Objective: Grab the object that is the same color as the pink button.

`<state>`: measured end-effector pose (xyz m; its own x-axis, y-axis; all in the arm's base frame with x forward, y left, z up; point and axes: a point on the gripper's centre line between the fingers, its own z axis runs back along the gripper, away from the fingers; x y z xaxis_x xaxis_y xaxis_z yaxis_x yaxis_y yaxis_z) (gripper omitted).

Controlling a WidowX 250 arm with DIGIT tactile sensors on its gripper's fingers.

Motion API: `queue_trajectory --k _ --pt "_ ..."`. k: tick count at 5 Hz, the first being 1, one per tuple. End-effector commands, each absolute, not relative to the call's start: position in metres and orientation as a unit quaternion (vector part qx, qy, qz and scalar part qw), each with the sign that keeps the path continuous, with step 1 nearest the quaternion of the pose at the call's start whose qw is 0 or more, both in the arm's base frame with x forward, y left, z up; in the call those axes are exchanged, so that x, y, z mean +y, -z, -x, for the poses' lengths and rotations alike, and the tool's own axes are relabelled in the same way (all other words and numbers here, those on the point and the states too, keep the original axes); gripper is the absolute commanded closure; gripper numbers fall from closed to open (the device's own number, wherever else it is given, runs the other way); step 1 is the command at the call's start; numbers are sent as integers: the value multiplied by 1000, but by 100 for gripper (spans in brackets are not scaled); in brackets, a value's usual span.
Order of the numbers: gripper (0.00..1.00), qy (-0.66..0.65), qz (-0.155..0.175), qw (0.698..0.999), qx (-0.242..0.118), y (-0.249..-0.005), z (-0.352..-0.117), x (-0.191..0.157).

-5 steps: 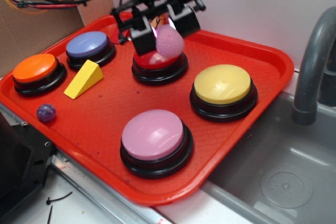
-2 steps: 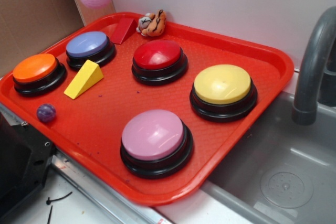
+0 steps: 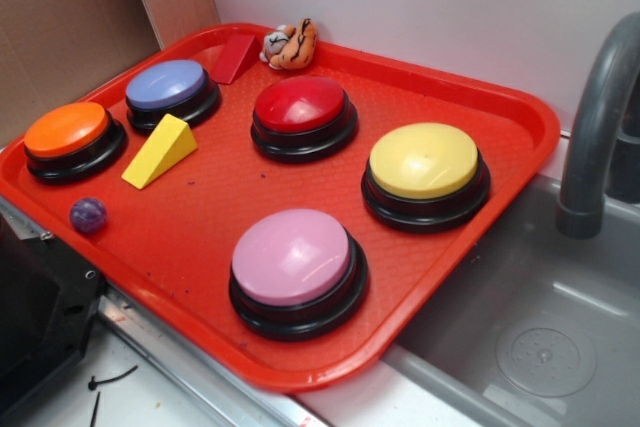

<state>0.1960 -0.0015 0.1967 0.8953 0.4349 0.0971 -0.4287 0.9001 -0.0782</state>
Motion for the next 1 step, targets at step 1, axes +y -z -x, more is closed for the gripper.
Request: queue_trajectory --k 1 --pt "100 -179 9 983 -40 -181 -226 10"
